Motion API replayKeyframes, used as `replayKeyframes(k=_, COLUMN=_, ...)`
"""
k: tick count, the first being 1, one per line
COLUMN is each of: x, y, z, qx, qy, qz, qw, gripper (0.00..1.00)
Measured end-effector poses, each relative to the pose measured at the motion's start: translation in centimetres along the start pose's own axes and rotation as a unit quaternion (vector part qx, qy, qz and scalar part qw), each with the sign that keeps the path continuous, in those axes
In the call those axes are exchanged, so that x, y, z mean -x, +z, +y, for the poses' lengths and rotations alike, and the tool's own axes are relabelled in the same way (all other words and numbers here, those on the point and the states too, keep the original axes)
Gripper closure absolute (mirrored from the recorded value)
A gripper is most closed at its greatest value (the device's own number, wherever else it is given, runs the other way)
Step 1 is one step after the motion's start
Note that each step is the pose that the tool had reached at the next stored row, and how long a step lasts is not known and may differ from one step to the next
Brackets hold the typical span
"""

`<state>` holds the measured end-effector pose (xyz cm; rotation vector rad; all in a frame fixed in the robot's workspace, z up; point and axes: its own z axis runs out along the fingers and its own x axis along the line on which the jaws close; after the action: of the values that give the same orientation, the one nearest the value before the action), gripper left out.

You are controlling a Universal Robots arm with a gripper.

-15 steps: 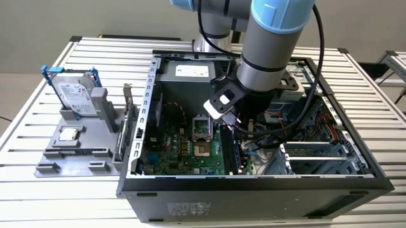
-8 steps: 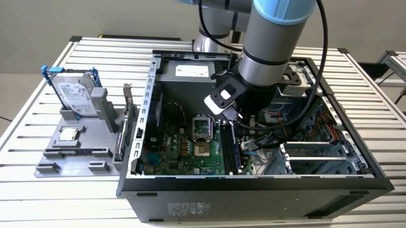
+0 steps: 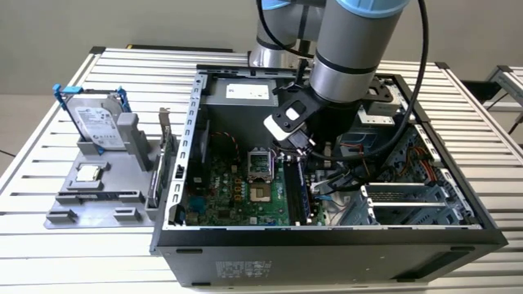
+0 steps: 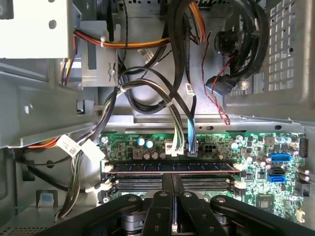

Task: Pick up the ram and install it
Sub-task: 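Press down the ram until it locks into place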

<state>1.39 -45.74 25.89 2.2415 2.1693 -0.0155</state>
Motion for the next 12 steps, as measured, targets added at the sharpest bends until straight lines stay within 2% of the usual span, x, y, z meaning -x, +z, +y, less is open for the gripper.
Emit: replayKeyframes(k=12, x=0.04, y=-1.8, z=0.02, qx=0.0, qy=0.0, qz=0.0001, qw=1.0, gripper=1.0)
